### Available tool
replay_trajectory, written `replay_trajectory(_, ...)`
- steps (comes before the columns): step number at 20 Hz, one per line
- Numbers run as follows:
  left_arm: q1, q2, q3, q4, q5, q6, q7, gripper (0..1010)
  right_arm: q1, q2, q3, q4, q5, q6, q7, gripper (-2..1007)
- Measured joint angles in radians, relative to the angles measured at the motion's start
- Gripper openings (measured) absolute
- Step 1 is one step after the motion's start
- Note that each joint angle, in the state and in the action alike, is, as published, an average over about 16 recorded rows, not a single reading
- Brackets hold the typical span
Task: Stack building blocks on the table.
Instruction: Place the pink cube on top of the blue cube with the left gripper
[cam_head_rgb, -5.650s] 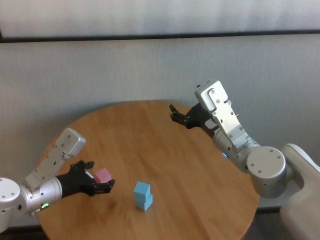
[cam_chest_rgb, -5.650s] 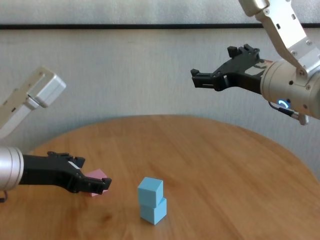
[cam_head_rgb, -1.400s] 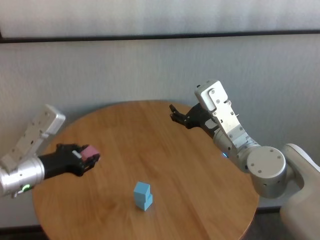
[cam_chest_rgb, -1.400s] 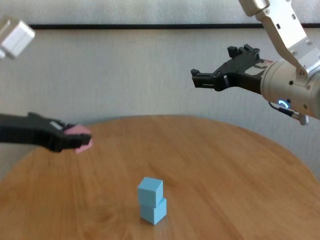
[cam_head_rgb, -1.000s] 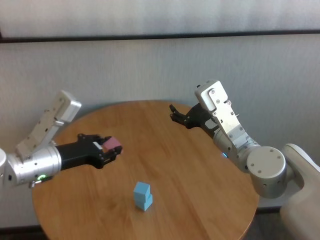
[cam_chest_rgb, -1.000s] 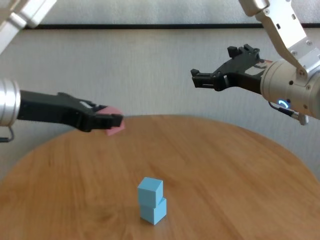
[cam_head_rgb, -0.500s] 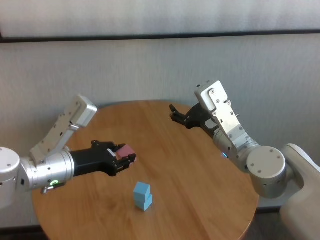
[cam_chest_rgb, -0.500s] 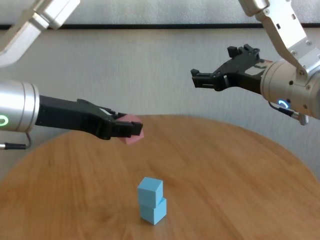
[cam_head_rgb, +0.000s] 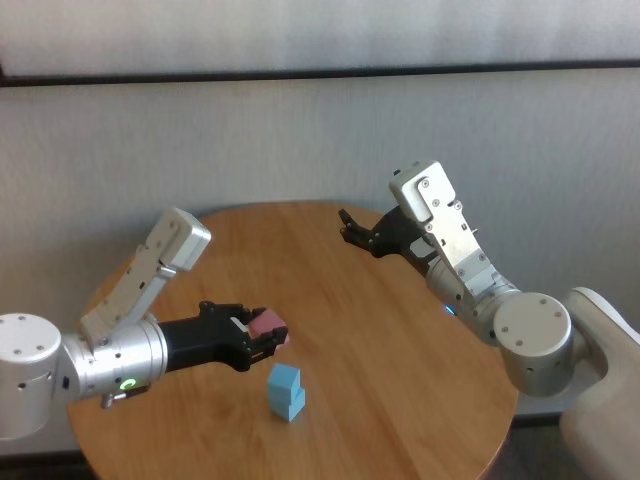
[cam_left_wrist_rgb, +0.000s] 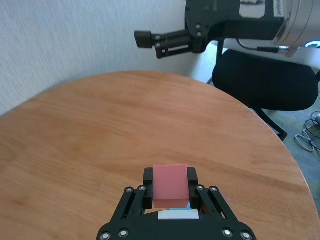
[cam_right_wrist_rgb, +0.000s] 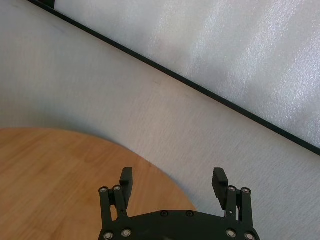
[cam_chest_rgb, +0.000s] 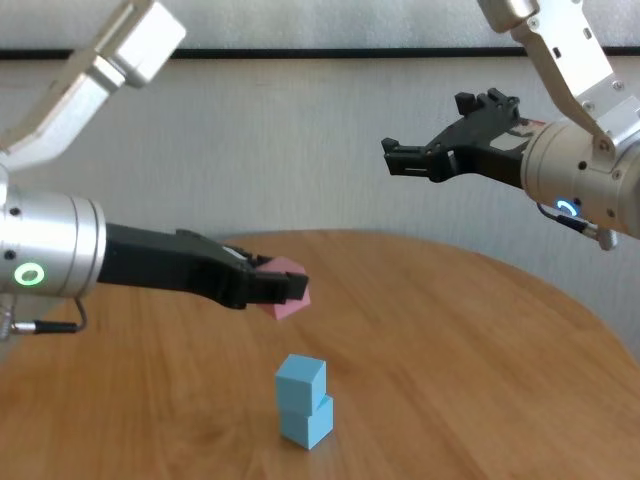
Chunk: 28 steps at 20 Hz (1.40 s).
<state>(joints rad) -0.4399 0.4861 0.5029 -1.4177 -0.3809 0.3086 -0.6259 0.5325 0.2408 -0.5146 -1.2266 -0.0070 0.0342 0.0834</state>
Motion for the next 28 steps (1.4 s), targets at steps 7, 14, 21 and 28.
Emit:
replay_trajectory(7, -0.005, -0.003, 0.035, 0.013, -0.016, 0.005, -0.012, 394, 0.0, 0.0, 0.0, 0.0, 0.0, 0.0, 0.0, 1001)
replay_trajectory(14, -0.023, 0.005, 0.079, 0.024, -0.011, 0.0, -0.025, 394, 0.0, 0.0, 0.0, 0.0, 0.0, 0.0, 0.0, 1001)
replay_trajectory(21, -0.037, 0.016, 0.114, 0.027, 0.004, -0.005, -0.018, 394, 0.0, 0.0, 0.0, 0.0, 0.0, 0.0, 0.0, 1001)
replay_trajectory(28, -0.044, 0.021, 0.129, 0.028, 0.002, 0.001, -0.009, 394, 0.0, 0.0, 0.0, 0.0, 0.0, 0.0, 0.0, 1001)
